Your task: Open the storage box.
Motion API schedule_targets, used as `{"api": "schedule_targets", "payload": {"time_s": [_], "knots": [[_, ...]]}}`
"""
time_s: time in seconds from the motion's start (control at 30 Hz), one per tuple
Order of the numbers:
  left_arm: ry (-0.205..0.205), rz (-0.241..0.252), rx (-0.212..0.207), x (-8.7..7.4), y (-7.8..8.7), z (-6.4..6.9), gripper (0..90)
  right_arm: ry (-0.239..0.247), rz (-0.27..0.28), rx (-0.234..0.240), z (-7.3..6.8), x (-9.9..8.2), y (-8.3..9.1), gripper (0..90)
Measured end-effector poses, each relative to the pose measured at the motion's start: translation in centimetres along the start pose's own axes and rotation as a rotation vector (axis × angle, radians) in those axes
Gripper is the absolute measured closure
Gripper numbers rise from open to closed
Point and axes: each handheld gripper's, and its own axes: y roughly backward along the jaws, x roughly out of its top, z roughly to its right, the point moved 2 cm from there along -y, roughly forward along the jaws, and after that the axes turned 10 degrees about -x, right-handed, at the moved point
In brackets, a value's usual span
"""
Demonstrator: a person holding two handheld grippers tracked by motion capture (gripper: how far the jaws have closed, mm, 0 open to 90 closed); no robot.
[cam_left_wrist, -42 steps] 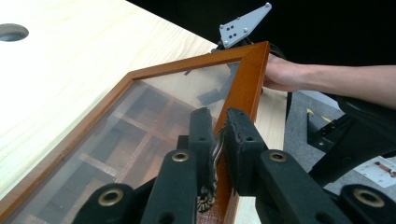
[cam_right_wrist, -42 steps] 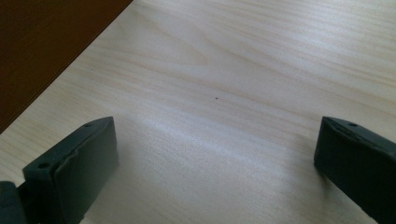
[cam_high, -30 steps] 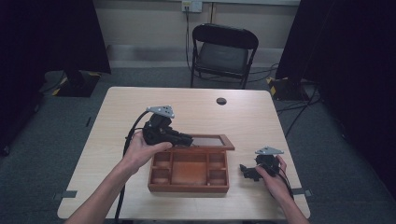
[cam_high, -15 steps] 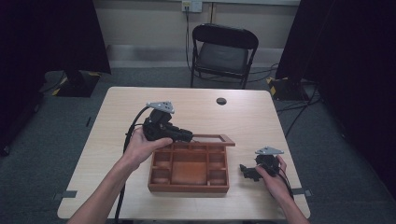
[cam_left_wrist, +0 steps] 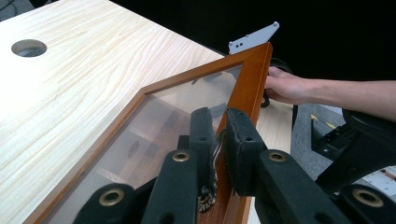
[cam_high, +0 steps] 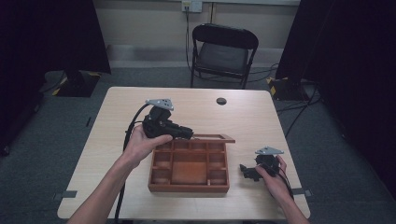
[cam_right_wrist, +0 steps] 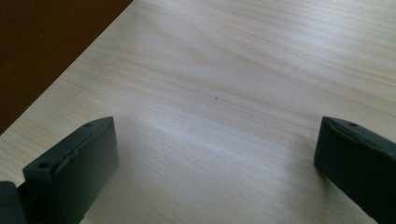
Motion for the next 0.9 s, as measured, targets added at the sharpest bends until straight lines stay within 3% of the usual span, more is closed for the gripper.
{"api": "schedule_targets", "payload": {"time_s": [0.9], "knots": [[-0.003,-0.003,0.008,0.74,0.13,-0.31,82.1,0.001,0.0,0.003,-0.01,0.02,-0.01,0.0]]}}
